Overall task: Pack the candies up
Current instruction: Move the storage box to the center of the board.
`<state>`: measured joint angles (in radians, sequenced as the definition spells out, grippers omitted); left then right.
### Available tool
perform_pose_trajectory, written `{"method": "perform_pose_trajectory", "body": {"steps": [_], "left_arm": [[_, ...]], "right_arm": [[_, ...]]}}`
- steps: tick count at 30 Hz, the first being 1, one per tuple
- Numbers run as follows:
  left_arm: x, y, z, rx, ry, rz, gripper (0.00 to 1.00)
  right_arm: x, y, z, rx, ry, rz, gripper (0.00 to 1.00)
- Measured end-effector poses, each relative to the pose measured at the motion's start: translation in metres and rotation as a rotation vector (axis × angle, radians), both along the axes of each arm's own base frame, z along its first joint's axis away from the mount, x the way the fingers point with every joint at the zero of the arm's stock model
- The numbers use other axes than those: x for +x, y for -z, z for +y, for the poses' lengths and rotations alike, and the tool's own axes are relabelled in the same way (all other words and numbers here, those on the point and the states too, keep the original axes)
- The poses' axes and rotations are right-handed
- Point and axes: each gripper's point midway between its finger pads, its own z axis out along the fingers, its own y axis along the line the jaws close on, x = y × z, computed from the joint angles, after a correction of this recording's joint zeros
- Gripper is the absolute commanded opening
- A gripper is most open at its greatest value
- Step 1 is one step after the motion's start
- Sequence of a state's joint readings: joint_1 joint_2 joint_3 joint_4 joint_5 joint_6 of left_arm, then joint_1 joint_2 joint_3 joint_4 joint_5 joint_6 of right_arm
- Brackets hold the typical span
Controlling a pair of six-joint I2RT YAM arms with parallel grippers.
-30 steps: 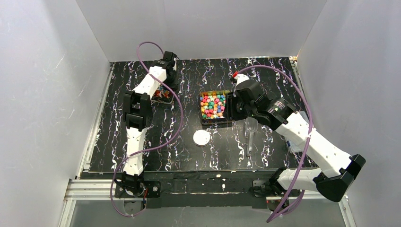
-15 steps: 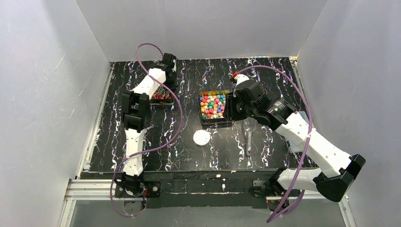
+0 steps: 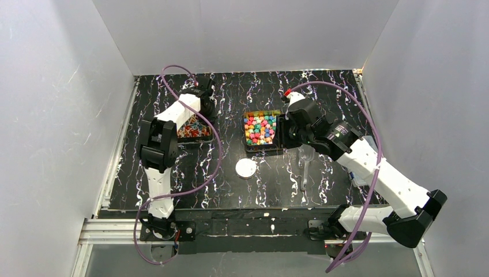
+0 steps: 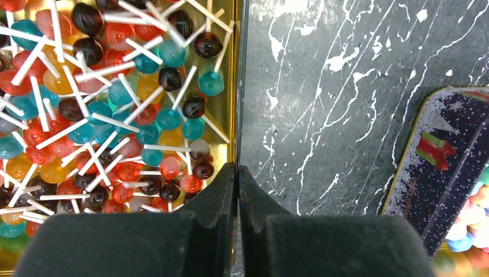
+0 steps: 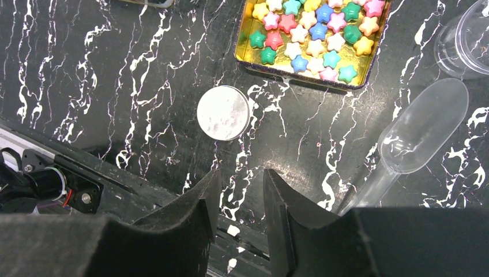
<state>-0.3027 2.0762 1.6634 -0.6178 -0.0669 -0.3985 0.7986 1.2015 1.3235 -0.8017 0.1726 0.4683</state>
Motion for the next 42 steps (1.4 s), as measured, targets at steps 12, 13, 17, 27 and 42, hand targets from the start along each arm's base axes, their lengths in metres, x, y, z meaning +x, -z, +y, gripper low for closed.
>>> {"method": "perform_pose_trajectory", "body": {"steps": [12,13,17,27,42], "left_arm": [[-0.050,-0.001,-0.070,-0.046,-0.053,0.044,0.00],[-0.055,-0.001,-0.079,-0.051,-0.049,0.048,0.00],[-0.055,-0.011,-0.102,-0.095,-0.065,0.034,0.00],[-0.044,-0.001,-0.137,-0.125,-0.033,0.032,0.00],[-0.050,-0.001,-0.133,-0.112,-0.005,0.020,0.02]], "right_arm": [[-0.008,-0.009,-0.008,0.029,0.006,-0.021,0.42],[-0.010,-0.009,-0.010,0.029,0.006,-0.021,0.42],[-0.013,-0.014,-0.017,0.034,0.016,-0.038,0.43],[-0.021,-0.015,-0.030,0.019,0.043,-0.031,0.45],[-0.022,-0.015,-0.032,0.021,0.052,-0.028,0.49]]}}
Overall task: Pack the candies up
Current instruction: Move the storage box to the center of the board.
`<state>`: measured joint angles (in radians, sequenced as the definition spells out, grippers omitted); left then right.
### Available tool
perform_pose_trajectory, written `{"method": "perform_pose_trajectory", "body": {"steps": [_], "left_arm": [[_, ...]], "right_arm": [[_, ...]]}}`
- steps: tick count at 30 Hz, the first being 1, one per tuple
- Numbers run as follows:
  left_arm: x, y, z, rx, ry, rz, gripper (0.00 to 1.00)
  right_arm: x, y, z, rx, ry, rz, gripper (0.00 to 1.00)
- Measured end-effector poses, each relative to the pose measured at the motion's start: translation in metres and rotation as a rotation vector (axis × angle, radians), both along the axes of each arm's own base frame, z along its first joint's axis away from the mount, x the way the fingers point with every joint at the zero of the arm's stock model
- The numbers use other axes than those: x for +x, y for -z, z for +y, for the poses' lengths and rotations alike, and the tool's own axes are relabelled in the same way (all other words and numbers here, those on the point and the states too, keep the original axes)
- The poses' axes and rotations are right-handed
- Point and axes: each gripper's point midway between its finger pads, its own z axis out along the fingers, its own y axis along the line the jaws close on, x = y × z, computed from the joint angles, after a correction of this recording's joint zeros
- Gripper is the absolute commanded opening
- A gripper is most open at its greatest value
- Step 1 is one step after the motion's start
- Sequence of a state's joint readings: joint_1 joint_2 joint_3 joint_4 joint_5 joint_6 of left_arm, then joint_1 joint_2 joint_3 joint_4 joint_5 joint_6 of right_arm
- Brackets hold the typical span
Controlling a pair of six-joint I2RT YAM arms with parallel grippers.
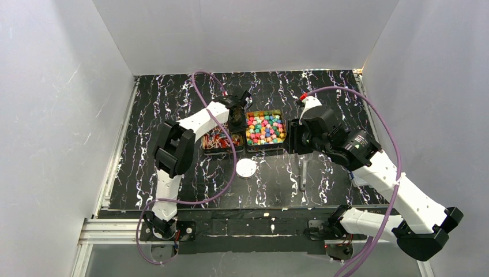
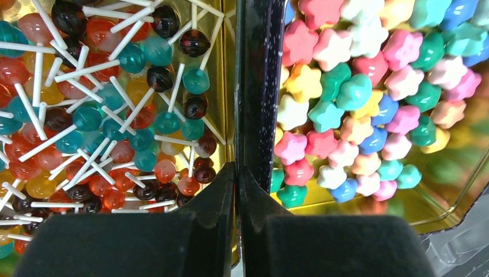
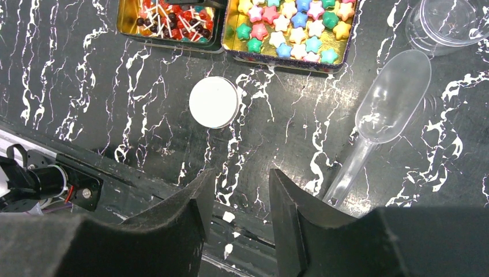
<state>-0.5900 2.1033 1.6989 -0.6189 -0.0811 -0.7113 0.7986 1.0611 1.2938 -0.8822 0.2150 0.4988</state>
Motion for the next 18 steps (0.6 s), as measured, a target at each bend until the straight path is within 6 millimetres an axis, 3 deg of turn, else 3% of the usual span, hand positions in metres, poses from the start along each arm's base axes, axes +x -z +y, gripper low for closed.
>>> {"method": "perform_pose_trajectory", "body": {"steps": [7,18], "left_arm": [[-0.010,0.002,0.004,0.026,0.037,0.006,0.27],[-0.016,0.002,0.009,0.051,0.068,0.021,0.39]], "right_arm": [[0.002,0.003,0.000,-0.011,0.005,0.003,0.53],[0.007,0.011,-0.001,-0.056,0.022,0.020,0.63]]}}
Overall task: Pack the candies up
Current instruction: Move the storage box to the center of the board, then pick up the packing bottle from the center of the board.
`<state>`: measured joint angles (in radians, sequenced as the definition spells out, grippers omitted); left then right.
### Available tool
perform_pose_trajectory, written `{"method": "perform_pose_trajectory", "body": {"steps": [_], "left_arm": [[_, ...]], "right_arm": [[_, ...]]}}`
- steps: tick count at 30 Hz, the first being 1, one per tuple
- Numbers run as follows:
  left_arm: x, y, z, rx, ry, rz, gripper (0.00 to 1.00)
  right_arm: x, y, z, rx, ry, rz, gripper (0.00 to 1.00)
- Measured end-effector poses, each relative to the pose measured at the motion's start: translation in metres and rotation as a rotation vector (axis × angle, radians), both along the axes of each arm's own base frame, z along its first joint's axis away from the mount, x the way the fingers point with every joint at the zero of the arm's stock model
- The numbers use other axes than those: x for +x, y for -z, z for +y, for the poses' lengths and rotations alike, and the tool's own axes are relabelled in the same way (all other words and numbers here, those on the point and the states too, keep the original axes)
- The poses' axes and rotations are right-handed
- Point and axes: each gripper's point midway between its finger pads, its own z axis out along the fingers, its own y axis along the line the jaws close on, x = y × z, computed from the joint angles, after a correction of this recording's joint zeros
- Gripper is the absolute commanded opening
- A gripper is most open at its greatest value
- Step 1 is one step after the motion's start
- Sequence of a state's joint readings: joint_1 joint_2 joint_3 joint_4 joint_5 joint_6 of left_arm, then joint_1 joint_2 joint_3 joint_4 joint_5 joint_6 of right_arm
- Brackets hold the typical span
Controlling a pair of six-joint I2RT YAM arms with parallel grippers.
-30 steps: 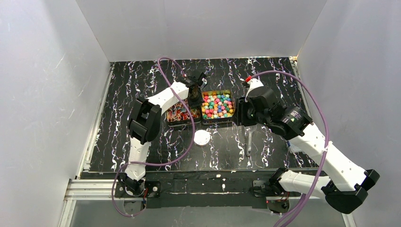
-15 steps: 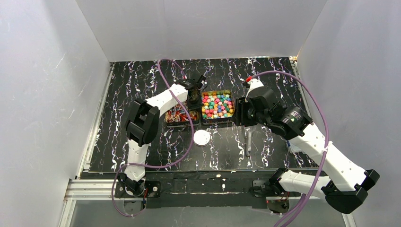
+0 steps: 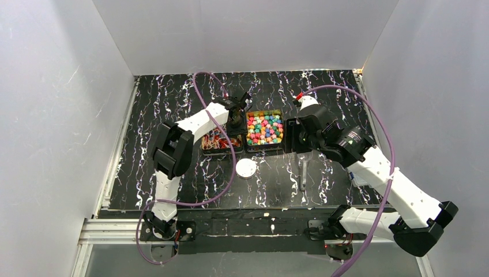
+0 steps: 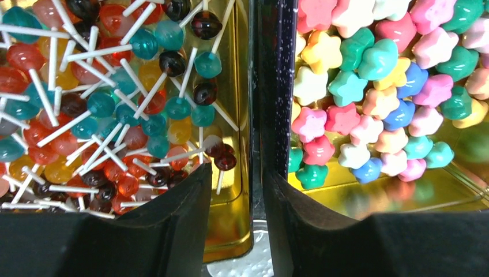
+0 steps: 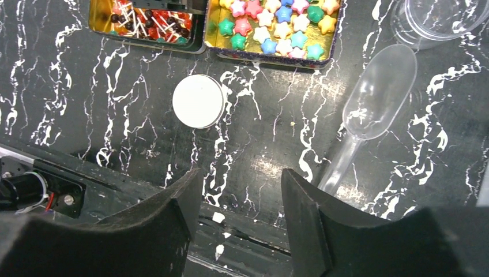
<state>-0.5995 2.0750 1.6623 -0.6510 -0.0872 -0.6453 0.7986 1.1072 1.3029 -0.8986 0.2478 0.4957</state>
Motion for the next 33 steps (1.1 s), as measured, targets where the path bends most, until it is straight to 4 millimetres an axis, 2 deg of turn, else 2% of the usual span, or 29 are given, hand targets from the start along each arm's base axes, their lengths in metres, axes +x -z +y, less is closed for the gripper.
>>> {"method": "perform_pose_trajectory", "body": {"steps": [3,7,11,17,22,23,26,27,33], "left_arm": [[-0.002,-0.012,0.002,-0.001,0.012,-0.012,0.43],[-0.004,-0.044,0.005,-0.024,0.035,-0.065,0.50],[-0.009,-0.080,0.007,-0.055,0.072,-0.121,0.54],[-0.027,-0.117,0.015,-0.093,0.135,-0.170,0.67],[-0.063,-0.144,0.038,-0.112,0.181,-0.218,0.83],[-0.069,-0.148,0.041,-0.117,0.184,-0.225,0.87],[-0.092,-0.159,0.054,-0.143,0.213,-0.257,0.91],[-0.101,-0.161,0.058,-0.155,0.222,-0.263,0.97],[-0.145,-0.168,0.076,-0.222,0.277,-0.305,0.98]], "right_arm": [[0.001,-0.001,-0.004,-0.014,0.011,-0.006,0.67],[0.002,-0.001,-0.008,-0.037,0.021,-0.011,0.68],[0.004,0.004,-0.012,-0.071,0.026,-0.007,0.74],[0.009,0.010,-0.018,-0.141,0.044,-0.005,0.80],[0.017,0.016,-0.027,-0.205,0.069,0.003,0.87],[0.018,0.017,-0.029,-0.212,0.076,0.007,0.87],[0.023,0.022,-0.036,-0.222,0.106,0.021,0.88],[0.024,0.026,-0.039,-0.228,0.116,0.029,0.88],[0.015,0.071,-0.060,-0.283,0.155,0.138,0.89]]}}
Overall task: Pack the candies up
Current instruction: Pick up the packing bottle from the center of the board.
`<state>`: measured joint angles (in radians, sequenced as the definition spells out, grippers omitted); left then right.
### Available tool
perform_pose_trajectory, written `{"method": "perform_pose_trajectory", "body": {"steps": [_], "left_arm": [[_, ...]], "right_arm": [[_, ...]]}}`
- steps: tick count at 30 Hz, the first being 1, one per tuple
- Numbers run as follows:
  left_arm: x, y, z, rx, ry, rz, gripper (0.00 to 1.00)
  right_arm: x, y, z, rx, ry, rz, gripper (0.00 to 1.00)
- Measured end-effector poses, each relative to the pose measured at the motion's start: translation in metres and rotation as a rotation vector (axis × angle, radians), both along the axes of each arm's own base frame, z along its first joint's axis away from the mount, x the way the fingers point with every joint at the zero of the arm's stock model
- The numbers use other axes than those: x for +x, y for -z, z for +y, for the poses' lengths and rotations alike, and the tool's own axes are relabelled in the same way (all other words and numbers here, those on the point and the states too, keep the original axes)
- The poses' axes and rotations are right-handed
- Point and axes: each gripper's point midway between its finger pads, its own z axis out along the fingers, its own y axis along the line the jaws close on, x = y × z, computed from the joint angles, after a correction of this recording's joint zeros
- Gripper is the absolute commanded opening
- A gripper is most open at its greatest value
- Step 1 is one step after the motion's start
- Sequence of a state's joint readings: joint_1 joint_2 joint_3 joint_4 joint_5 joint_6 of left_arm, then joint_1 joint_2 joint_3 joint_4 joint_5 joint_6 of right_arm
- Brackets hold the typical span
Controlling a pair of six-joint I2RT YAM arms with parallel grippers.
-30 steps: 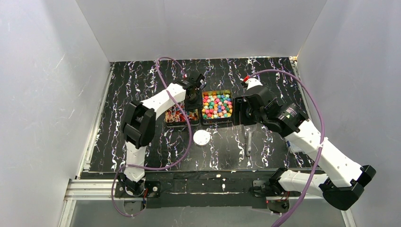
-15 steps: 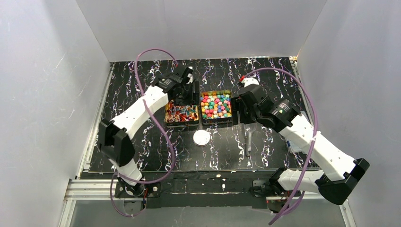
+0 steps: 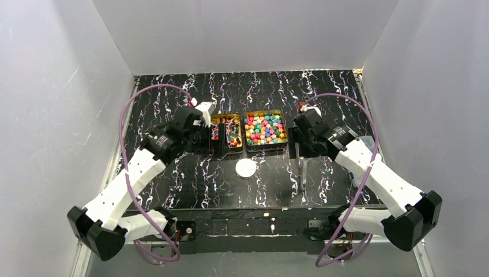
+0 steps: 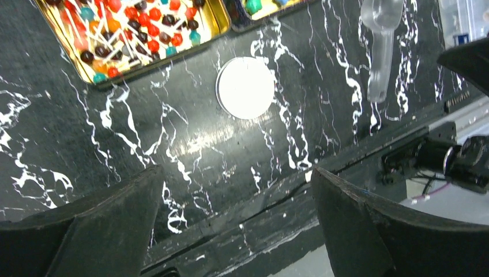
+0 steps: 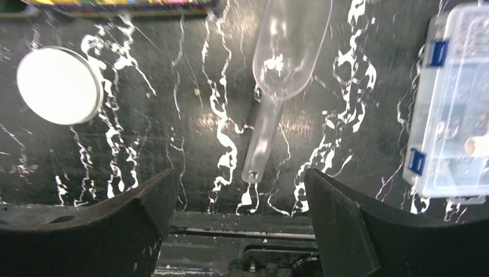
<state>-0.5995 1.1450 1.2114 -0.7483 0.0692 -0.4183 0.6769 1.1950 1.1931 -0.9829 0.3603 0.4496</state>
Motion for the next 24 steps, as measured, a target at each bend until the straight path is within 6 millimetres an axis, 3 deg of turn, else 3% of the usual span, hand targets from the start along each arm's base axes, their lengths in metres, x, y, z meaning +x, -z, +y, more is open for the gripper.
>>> {"method": "perform_pose_trajectory", "body": {"steps": [5,10,16,24], "left_arm": [[-0.028,0.014,0.009,-0.029,0.043,0.012,0.98],[-0.053,0.032,0.018,-0.048,0.075,0.032,0.98],[-0.072,0.044,0.024,-0.075,0.096,0.031,0.98],[-0.085,0.058,0.027,-0.098,0.117,0.035,0.98]], "right_arm": [[-0.019,0.034,-0.015,0.003,0.052,0.080,0.90],[-0.026,0.047,-0.024,0.022,0.100,0.104,0.90],[0.006,0.044,-0.025,0.028,0.146,0.101,0.85],[0.081,0.035,-0.018,0.055,0.157,0.075,0.74]]}}
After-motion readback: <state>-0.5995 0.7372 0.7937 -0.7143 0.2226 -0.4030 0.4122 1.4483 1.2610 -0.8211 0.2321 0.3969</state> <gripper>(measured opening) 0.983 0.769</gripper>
